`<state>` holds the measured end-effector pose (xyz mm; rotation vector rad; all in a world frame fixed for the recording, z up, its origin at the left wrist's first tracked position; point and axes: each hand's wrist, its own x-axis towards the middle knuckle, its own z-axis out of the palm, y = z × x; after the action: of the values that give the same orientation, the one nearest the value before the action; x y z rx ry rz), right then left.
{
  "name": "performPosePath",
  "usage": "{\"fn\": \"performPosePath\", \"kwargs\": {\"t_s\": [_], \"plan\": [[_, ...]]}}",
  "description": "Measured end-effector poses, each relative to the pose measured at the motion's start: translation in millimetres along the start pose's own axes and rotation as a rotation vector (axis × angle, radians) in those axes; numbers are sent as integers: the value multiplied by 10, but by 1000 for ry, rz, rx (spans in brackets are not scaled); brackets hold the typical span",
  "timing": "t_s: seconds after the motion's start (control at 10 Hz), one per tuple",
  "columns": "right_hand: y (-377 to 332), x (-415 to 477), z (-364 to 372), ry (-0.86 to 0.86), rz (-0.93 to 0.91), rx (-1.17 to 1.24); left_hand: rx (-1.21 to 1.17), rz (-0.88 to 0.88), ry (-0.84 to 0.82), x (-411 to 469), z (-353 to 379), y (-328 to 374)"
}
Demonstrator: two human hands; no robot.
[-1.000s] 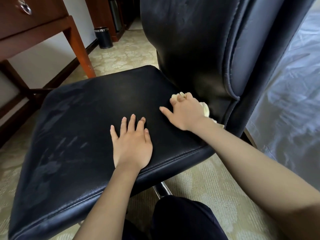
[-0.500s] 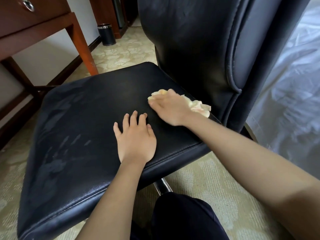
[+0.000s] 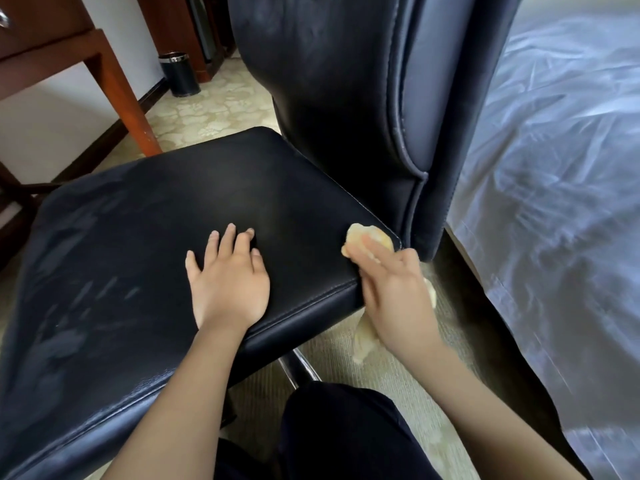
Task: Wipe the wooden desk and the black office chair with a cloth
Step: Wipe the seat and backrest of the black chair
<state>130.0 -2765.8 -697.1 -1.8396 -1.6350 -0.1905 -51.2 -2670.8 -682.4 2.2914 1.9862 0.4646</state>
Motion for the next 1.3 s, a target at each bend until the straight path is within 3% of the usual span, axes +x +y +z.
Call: {"fn": "performPosePath", "kwargs": {"t_s": [0.2, 0.4, 0.5, 0.6, 0.8, 0.9, 1.1, 1.2, 1.3], "plan": [[344, 179, -14, 78, 210, 3, -3, -5, -1, -1, 6, 6], [226, 52, 68, 200, 246, 181, 2, -17, 11, -2, 14, 31], [95, -147, 92, 236, 168, 228, 5, -18, 20, -3, 15, 30], [-133, -545, 205, 164, -33, 308, 5, -13, 22, -5, 17, 27], [-1, -730, 320, 167, -266, 247, 1, -9, 0, 4, 13, 11], [163, -654, 319, 196, -202, 253, 3, -5, -4, 4, 13, 7], [437, -273, 179, 247, 128, 342, 0, -6, -2, 4, 15, 3], [529, -48, 155, 305, 408, 428, 3, -5, 1, 5, 20, 23], [456, -36, 169, 301, 492, 524, 9, -11, 11, 12, 26, 34]]}}
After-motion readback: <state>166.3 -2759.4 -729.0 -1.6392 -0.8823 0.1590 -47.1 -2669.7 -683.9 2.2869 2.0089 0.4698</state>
